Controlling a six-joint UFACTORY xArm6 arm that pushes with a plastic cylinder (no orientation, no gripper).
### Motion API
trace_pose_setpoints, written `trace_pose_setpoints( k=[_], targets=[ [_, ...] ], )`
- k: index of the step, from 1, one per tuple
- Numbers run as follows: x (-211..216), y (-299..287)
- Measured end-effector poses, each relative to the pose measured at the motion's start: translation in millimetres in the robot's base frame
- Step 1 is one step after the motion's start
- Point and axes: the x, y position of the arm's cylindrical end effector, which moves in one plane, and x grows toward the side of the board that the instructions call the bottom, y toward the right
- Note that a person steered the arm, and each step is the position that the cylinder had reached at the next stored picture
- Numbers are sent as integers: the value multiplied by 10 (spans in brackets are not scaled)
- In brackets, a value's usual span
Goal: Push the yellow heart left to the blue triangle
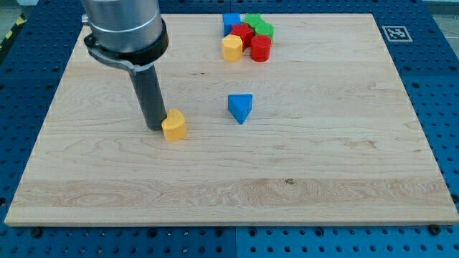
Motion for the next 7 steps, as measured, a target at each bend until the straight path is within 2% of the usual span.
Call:
trace_pose_setpoints(
  k=[3,5,7],
  targets=[
    [394,127],
    [394,430],
    [253,430]
  ],
)
